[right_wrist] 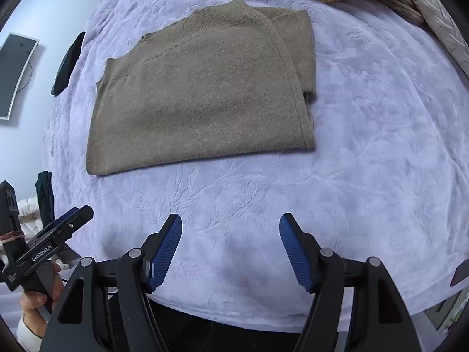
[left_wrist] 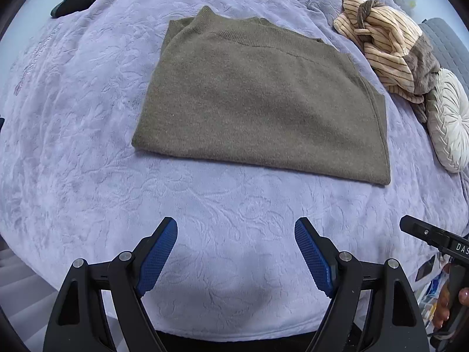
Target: Fold small clothes
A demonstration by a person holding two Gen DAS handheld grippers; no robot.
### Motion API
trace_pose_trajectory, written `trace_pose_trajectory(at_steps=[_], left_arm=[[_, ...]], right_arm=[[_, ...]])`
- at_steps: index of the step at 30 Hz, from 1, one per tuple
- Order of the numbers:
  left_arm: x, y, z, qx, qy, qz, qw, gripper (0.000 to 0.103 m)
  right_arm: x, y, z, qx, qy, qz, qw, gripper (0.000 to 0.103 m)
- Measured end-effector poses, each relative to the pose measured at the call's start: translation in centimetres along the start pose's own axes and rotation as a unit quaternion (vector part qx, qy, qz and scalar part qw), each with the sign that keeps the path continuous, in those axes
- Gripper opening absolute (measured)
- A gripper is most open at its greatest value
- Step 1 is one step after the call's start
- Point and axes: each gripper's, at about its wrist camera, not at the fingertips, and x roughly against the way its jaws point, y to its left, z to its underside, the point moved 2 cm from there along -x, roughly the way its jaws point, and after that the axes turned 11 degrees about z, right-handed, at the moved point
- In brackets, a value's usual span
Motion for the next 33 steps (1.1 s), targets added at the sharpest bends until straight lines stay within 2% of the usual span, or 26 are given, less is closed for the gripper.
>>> trace_pose_trajectory(at_steps=[6,14,20,33], left_arm=[[0.3,0.6,0.6,-0.006,0.003,0.004,1.0,0.083],[-0.2,1.7,1.4,-0.031,0.017,0.009,0.9993,0.083],[0.0,3.3,1.6,-0.027,0.025,0.031,0.9989,0.083],[0.5,7.7,1.4,-0.01,0.025,0.042,0.9988,0.083]], right_arm=[[-0.1,1.7,1.7,-0.008,0.004,-0.003,1.0,0.076],[-0.6,4.5,3.5,-0.017,-0.006,0.017,1.0,0.083],[-1.0,7.2,4.3,-0.019,-0.011,0.029,0.999,0.086],[-1.2,13.3,4.7,0.001,-0.024,0.049,0.999,0.089]])
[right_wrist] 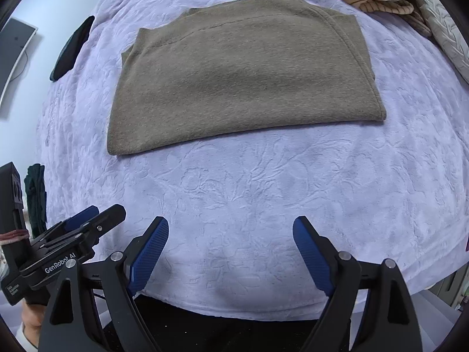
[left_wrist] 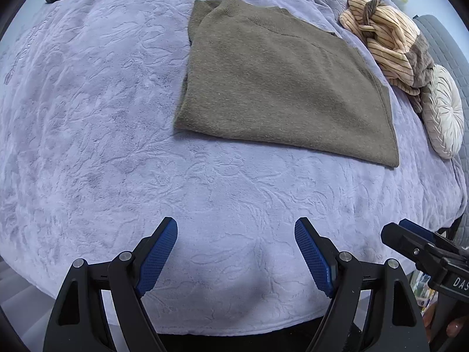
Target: Fold small clothes
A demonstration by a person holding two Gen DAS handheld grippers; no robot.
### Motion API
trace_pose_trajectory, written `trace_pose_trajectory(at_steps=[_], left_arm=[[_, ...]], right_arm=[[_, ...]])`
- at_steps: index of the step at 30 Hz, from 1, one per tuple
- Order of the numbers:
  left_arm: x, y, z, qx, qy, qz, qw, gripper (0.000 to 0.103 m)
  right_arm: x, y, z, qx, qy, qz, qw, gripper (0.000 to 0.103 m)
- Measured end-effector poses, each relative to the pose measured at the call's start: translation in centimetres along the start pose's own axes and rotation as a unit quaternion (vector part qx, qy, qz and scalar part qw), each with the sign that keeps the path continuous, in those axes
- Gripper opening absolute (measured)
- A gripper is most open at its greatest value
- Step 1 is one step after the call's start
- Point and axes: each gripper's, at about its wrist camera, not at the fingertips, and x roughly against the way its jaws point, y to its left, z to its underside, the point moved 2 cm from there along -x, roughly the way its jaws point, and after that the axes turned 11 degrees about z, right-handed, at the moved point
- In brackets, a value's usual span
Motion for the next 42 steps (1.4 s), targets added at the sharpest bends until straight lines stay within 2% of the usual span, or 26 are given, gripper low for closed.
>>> trace_pose_trajectory(at_steps=[17,25,27,31,42], left_arm=[[-0.5,0.6,-0.6,-0.009,0.011,0.018,0.9997,0.083],[-1.1,0.6,-1.0,-0.013,0.016,0.023,0.9995,0.083],[-1.2,0.6,-1.1,-0.015,0.018,0.025,0.9994,0.083],[-1.5,0.5,-1.4,-0.018,0.019,0.031,0.9992,0.083],[-1.6,1.6,-2.0,-0.009,0.016,0.043,0.9989,0.083]], right_arm=[[-0.3,1.1,0.7,-0.016,0.003,0.018,1.0,0.089],[0.0,1.1,0.1,-0.026,-0.013,0.015,0.999,0.089],[0.1,1.1,0.0,-0.03,-0.017,0.014,0.999,0.103],[-0.1,1.3,-0.1,-0.035,-0.011,0.008,0.999,0.103],[-0.8,1.4,-0.1,-0.039,0.013,0.031,0.999,0.103]])
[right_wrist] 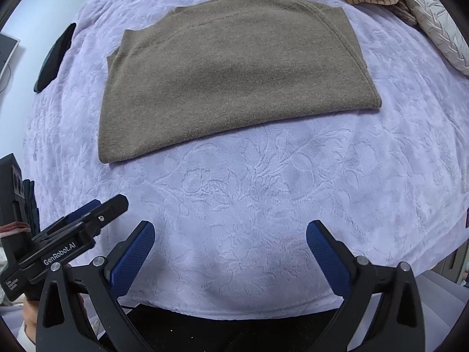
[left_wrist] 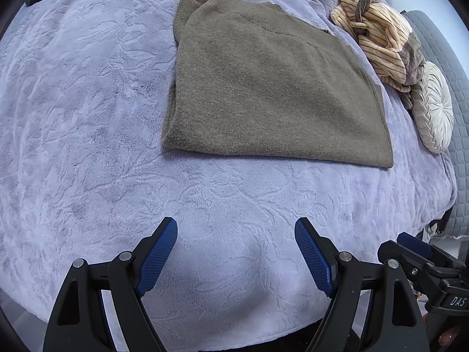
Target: Fold small clothes
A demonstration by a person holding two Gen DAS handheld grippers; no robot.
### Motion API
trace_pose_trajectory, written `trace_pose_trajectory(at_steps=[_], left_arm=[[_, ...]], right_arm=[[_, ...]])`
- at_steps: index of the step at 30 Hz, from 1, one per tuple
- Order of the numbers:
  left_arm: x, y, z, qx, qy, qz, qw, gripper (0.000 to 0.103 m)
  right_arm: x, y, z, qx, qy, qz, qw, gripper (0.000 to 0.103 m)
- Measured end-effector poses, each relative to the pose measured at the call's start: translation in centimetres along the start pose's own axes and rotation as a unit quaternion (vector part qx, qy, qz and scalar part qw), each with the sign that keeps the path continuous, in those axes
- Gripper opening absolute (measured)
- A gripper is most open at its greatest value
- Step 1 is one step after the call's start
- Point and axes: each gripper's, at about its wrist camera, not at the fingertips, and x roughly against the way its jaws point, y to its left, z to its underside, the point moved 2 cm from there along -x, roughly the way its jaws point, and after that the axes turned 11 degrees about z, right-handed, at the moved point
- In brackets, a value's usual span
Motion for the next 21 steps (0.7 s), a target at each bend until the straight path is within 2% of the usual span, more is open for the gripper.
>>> trace_pose_trajectory(at_steps=[6,8,10,13,17,21], left_arm=[[-0.2,1.2,-0.2,0.015,-0.003,0.005,0.9999,0.083],[-0.2,1.8,-0.4,0.031,-0.007,0.022,0.9993,0.083],[-0.2,2.5,-0.5,0.054,-0.015,0.055,0.9969,0.083],[-0.3,3.5,-0.6,0.094,-0.033,0.104,0.9896,0.083],[-1.1,4.0,-1.1,0.127,-0.066,0.143,0.9794,0.083],[-2.9,4.0,-1.9,0.166,-0.09,0.183,0.9648,0.083]], right_arm=[[-0.7,0.2,0.2,0.001,0.021,0.005,1.0,0.103],[-0.9,0.2,0.3,0.002,0.026,0.001,1.0,0.103],[-1.1,0.1,0.4,0.004,0.031,-0.003,0.999,0.103],[-1.4,-0.1,0.3,0.01,0.036,-0.008,0.999,0.103],[-2.2,-0.5,-0.2,0.027,0.044,-0.011,0.999,0.103],[-3.4,-0.8,-1.5,0.056,0.056,-0.01,0.997,0.103]])
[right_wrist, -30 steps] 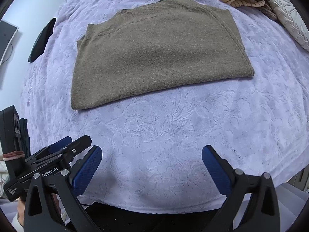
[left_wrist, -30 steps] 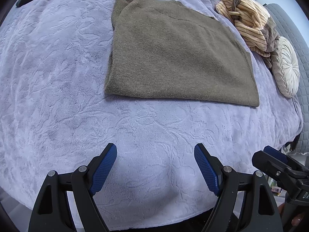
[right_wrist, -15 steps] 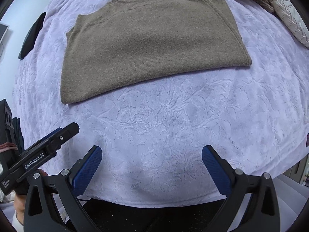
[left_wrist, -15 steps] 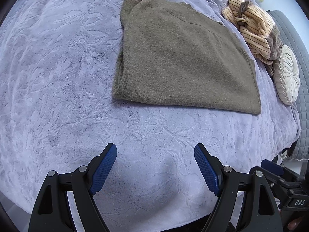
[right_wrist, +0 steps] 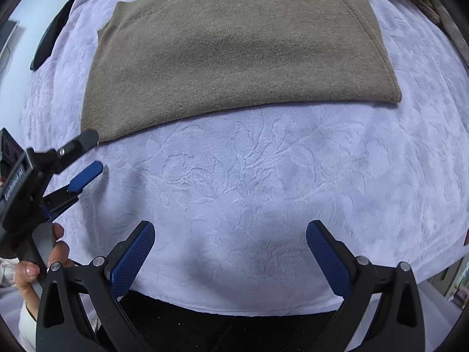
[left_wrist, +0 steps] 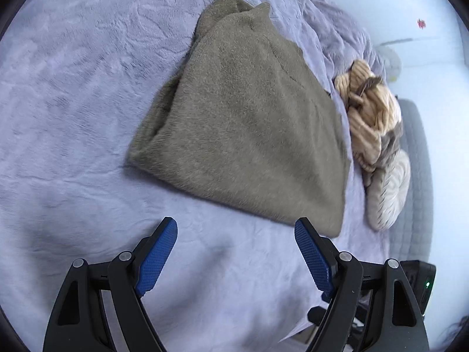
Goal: Fold small clothes
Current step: 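Grasp one side edge of the folded sweater with the left tool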
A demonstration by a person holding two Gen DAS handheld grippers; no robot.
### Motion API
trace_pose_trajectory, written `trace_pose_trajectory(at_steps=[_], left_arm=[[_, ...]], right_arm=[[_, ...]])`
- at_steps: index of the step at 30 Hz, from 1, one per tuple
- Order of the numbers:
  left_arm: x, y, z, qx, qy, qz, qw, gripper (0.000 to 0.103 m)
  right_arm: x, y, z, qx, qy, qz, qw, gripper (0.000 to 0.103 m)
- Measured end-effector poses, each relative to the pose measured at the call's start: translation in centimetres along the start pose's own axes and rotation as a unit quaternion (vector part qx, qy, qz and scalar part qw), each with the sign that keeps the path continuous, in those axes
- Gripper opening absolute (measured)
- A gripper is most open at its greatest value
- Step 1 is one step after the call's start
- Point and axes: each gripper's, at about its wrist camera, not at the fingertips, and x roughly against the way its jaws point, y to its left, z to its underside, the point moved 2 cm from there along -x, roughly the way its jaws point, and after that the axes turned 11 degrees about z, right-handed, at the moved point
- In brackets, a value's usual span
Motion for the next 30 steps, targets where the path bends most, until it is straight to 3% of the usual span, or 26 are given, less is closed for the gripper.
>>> trace_pose_trajectory(at_steps=[7,11,13,15,16,24,30], left_arm=[[-3.3,0.2,-1.1,0.027,-0.033,0.001,0.9991,0.083],[-4.0,-0.1,-1.7,0.03,-0.052,0.012,0.9981,0.083],[-4.3,-0.4,-1.8,0.036,-0.058,0.028,0.9973,0.083],[-4.7,-0.8,-2.0,0.037,-0.065,0.046,0.9961,0.083],[-4.9,-0.8,-2.1,0.036,-0.067,0.05,0.9959,0.083],[-6.3,-0.4,-4.1,0.073,-0.091,0.046,0.9921,0.082],[-6.2,-5.3,-4.9,-0.038,-0.11,0.024,0.9929,0.083]], right_arm=[[-0.5,-0.3,-5.1,0.059,-0.042,0.019,0.997,0.103],[-1.3,-0.1,-9.2,0.072,-0.074,0.009,0.995,0.101],[-1.7,0.2,-10.5,0.075,-0.085,0.001,0.994,0.088],[-3.2,0.3,-11.6,0.079,-0.074,-0.011,0.994,0.047],[-3.9,0.3,-11.8,0.079,-0.068,-0.009,0.995,0.045],[-5.4,-0.7,-11.7,0.101,-0.06,-0.047,0.992,0.044],[-5.5,-1.6,-11.6,0.087,-0.06,-0.067,0.992,0.044]])
